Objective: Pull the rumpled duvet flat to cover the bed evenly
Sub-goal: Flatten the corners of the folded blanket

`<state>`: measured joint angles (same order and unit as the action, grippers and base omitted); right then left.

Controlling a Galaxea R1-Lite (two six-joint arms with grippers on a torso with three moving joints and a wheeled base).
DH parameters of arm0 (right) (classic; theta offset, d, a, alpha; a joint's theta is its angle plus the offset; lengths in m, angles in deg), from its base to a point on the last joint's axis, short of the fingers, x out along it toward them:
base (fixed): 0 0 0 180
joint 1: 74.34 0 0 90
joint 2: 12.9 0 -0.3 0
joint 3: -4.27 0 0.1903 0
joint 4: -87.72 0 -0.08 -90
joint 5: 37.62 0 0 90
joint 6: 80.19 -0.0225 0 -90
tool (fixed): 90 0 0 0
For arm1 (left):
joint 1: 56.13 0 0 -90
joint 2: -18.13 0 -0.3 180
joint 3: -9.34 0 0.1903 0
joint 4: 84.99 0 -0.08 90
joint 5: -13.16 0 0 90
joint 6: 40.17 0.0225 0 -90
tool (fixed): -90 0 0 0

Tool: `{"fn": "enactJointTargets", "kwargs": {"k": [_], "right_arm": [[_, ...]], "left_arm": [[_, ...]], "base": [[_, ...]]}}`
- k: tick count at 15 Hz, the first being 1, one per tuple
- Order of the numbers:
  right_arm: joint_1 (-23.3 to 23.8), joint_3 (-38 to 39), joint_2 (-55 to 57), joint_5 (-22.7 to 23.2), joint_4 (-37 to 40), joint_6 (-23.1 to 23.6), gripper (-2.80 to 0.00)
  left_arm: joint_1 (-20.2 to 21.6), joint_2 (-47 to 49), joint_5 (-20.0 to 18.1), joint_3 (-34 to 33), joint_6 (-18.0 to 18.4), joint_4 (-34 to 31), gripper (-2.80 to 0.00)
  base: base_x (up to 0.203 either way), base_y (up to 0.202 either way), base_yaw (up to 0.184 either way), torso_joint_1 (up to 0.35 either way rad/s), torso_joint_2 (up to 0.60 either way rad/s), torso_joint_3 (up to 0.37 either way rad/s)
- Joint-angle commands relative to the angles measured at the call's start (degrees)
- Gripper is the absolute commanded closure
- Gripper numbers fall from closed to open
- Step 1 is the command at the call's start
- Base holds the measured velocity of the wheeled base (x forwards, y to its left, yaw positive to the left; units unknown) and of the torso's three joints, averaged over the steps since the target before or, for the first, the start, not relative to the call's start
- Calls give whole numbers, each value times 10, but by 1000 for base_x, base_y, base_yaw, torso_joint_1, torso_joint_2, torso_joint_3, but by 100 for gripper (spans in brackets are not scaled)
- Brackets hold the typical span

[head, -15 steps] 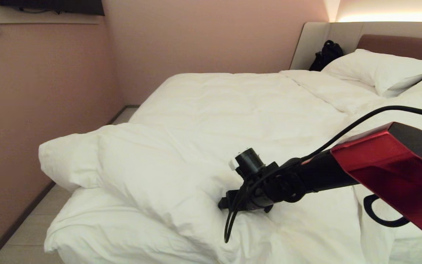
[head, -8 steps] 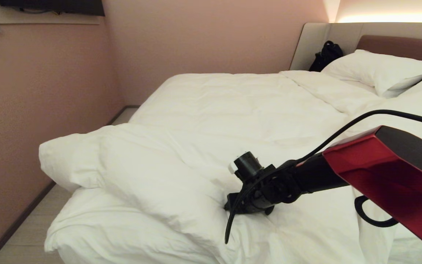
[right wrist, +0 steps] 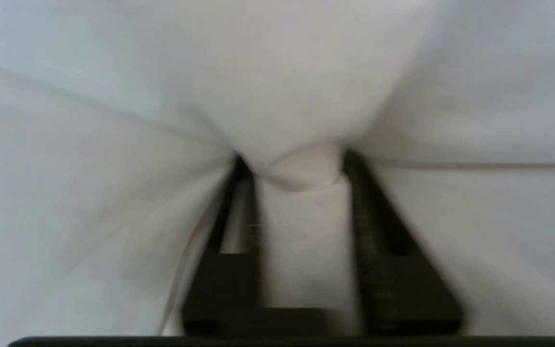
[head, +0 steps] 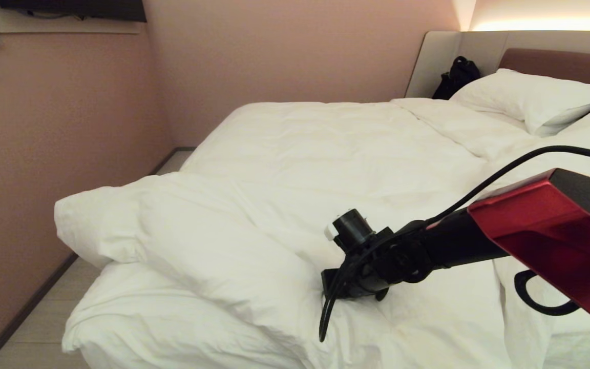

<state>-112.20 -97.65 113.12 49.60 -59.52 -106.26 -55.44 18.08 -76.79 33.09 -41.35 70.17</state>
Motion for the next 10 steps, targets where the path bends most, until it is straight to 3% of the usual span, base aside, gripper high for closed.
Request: {"fn": "enactJointTargets", "kwargs": {"k": [1,4,10], "right_arm": [[0,12,-51,2,-1,-1,0],[0,56,-137,26,0,-1,0],[-1,219,-294,61,-2,3,0]], "left_arm": [[0,0,0,0,0,0,0],[0,0,0,1,0,0,0],[0,0,0,0,0,0,0]], "base": [[0,0,0,0,0,0],[0,0,0,0,0,0],[0,0,0,0,0,0]]}}
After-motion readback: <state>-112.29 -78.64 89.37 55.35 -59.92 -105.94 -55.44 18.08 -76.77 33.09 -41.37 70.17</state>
